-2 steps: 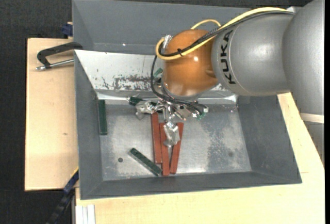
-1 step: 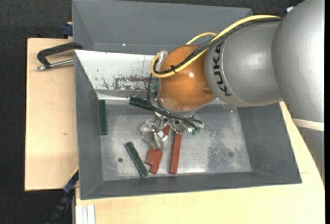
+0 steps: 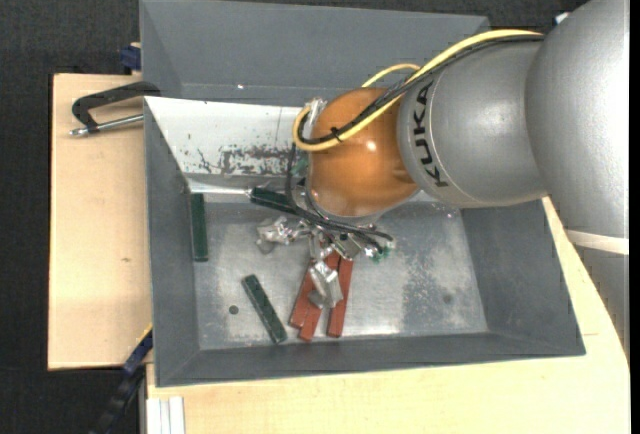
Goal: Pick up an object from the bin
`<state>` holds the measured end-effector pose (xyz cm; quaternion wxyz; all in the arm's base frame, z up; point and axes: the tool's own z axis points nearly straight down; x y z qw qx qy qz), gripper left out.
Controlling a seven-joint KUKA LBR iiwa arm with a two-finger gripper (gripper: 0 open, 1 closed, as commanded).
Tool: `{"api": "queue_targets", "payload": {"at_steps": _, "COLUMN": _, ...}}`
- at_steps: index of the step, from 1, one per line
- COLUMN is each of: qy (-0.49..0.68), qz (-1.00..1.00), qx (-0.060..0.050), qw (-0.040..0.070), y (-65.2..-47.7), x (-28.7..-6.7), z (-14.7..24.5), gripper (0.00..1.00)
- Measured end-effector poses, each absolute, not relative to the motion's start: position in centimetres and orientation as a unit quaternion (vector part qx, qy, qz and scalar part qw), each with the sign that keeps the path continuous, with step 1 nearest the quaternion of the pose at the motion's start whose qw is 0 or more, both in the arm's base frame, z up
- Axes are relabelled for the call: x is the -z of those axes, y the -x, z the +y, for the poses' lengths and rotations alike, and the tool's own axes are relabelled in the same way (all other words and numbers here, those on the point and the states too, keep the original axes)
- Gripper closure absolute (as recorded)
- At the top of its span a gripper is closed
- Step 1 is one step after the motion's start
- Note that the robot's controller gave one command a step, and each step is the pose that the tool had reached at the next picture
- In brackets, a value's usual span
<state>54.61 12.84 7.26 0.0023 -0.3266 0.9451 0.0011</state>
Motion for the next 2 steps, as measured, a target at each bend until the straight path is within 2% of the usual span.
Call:
{"api": "queue_targets", "payload": {"at_steps": 1, "qy": 0.327, "qz": 0.945, "qx": -0.001, "qw": 0.003, "y": -54.63, "x": -7.32, "z": 12.86, "gripper": 1.00}}
{"api": "queue_targets", "payload": {"at_steps": 2, "qy": 0.326, "qz": 0.945, "qx": -0.001, "qw": 0.002, "y": -54.60, "x": -7.25, "z": 12.82, "gripper": 0.00}}
